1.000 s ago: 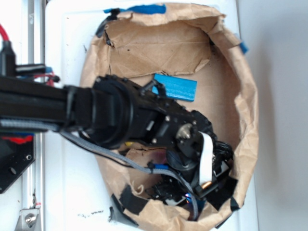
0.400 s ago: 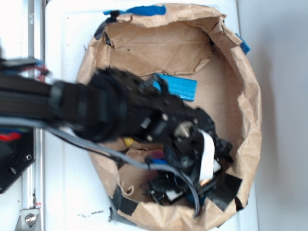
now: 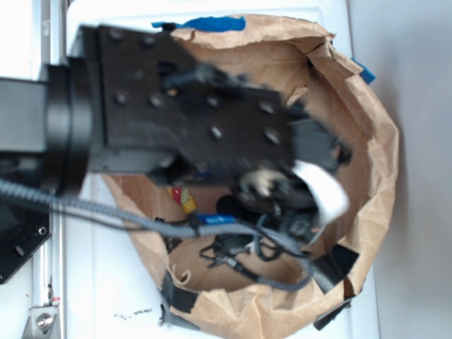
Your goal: Grab the blue ball.
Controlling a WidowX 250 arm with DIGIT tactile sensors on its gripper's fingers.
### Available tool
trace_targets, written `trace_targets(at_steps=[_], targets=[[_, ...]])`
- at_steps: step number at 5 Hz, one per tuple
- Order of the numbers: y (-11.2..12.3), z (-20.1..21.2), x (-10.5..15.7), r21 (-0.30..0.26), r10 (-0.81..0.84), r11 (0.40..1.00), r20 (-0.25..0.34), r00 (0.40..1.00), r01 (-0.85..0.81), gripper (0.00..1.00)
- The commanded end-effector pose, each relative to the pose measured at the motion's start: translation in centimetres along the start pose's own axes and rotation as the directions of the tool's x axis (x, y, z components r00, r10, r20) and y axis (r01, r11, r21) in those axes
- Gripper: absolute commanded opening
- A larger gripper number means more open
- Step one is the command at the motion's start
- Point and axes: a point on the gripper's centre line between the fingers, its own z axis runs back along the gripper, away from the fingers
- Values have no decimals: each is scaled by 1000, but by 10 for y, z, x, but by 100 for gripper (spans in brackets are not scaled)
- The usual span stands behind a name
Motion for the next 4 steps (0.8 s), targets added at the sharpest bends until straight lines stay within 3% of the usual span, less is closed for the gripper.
trace_targets(at_steps=[1,2,3,4], targets=[[8,77,-19,-73,248,964,-109,963,-256,0],[8,82,-25,-98,252,962,-31,967,-254,0],[7,80,-22,-62,252,967,43,967,-249,0],[10,74,-18,-41,278,960,19,960,-277,0]])
